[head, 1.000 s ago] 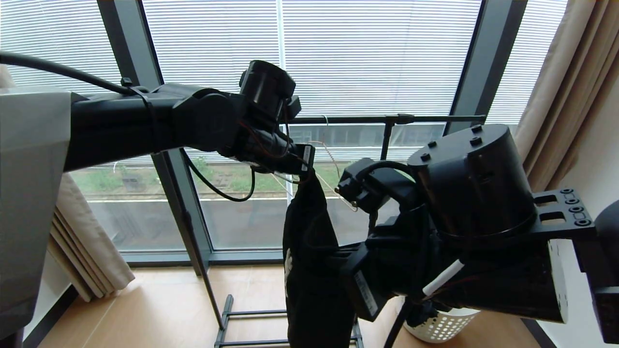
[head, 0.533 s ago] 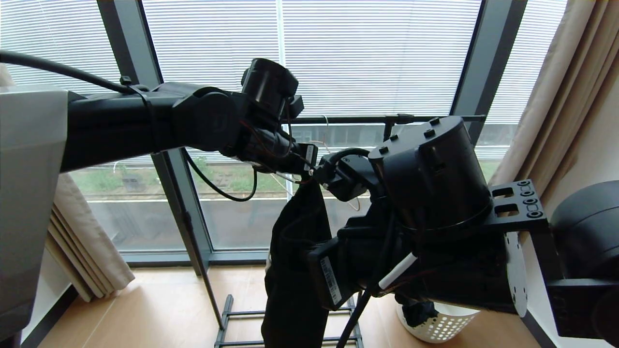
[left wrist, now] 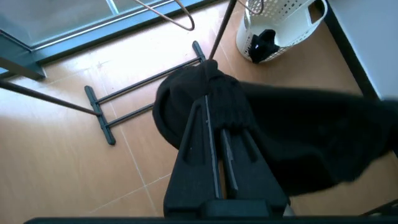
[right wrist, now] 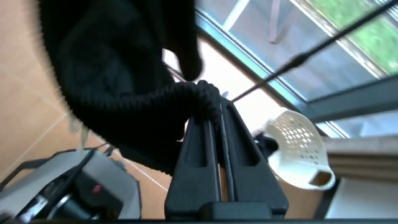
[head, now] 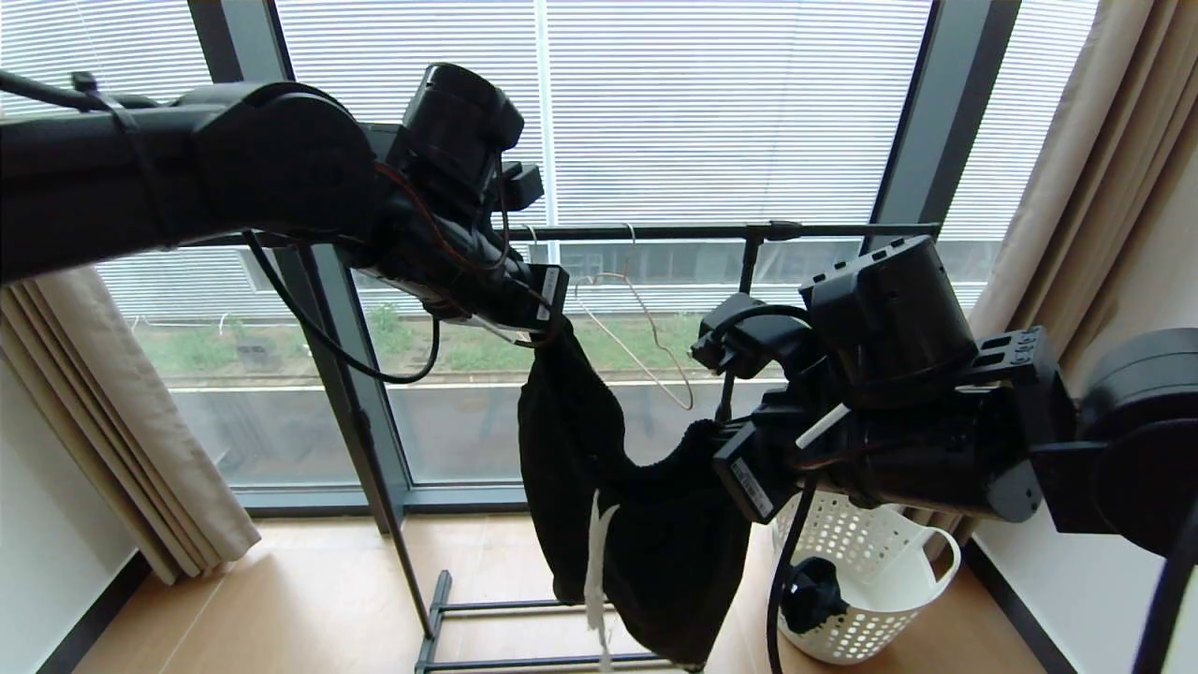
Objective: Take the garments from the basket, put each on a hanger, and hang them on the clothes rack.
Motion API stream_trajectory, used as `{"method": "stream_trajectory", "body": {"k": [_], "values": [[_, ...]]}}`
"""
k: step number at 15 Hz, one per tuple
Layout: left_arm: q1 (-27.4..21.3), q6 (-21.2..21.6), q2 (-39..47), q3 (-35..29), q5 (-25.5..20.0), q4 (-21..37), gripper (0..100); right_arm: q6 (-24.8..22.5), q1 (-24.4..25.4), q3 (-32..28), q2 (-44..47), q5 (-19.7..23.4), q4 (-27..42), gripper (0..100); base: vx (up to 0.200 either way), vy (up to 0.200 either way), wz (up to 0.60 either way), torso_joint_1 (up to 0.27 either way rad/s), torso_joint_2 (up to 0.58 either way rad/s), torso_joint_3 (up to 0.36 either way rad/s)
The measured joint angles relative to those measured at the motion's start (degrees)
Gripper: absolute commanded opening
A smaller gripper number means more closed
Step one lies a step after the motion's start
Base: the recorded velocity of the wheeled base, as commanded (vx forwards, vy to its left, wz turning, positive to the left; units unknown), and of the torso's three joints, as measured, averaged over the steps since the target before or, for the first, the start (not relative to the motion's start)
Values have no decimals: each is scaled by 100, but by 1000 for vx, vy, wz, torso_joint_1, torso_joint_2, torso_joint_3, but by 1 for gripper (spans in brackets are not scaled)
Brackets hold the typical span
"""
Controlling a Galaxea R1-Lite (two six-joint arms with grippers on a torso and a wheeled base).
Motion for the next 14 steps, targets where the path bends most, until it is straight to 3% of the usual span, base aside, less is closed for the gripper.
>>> {"method": "stream_trajectory", "body": {"k": [4, 8, 10, 14], "values": [[13, 158, -397, 414, 160, 390, 0, 101, -625, -590, 424, -235, -46, 0, 0, 0, 0, 0, 0, 0], [-226, 440, -997, 1740, 321, 390, 0, 1074, -733, -1304, 857, -265, -49, 0, 0, 0, 0, 0, 0, 0], [-581, 514, -1320, 2316, 336, 357, 0, 1282, -717, -1532, 1045, -249, -79, 0, 0, 0, 0, 0, 0, 0], [-1513, 501, -1673, 3217, 334, -77, 0, 1821, -488, -1599, 1328, -238, -905, 0, 0, 0, 0, 0, 0, 0]]}}
